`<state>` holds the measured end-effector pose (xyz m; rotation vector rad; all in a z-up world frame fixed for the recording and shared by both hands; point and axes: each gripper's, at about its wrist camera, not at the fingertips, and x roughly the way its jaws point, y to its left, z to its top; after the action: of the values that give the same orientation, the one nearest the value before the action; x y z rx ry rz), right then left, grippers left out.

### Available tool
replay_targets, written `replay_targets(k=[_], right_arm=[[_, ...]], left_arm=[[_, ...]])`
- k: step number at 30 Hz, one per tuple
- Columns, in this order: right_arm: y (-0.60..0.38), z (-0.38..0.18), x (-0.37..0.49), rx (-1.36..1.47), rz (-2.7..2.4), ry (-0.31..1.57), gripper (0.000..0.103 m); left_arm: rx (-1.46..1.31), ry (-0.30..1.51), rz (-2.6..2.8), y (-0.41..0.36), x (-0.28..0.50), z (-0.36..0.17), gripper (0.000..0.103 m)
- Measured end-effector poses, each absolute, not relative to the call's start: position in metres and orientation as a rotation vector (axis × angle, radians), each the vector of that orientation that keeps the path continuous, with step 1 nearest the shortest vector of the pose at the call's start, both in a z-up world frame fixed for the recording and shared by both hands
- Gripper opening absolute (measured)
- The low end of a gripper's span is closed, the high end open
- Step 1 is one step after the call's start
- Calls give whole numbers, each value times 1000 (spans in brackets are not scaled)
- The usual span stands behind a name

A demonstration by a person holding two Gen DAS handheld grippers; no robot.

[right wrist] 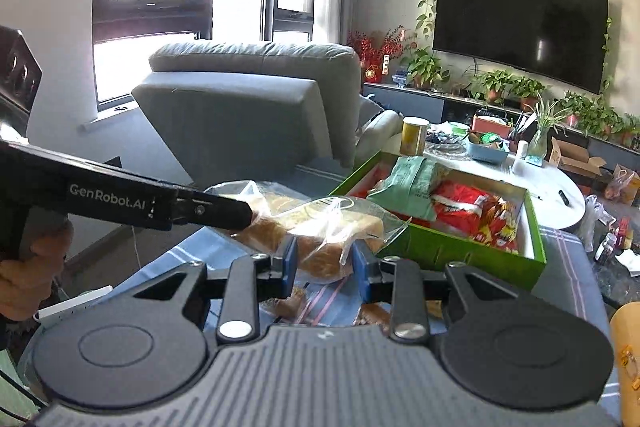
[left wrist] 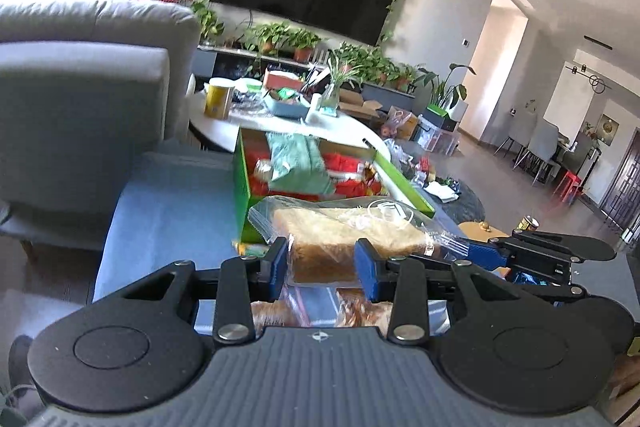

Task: Organize snacks
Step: 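Grasp the wrapped bread loaf with the left gripper while the right also grips it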

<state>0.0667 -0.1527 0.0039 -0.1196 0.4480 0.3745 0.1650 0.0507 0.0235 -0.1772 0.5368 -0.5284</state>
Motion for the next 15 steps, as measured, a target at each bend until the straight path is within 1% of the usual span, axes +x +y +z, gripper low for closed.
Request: replay_targets(k=[15], right_arm=[[-174,17,83,-150,308,428,40]], left_arm=[[-157,503,-573,19,194,34,34]])
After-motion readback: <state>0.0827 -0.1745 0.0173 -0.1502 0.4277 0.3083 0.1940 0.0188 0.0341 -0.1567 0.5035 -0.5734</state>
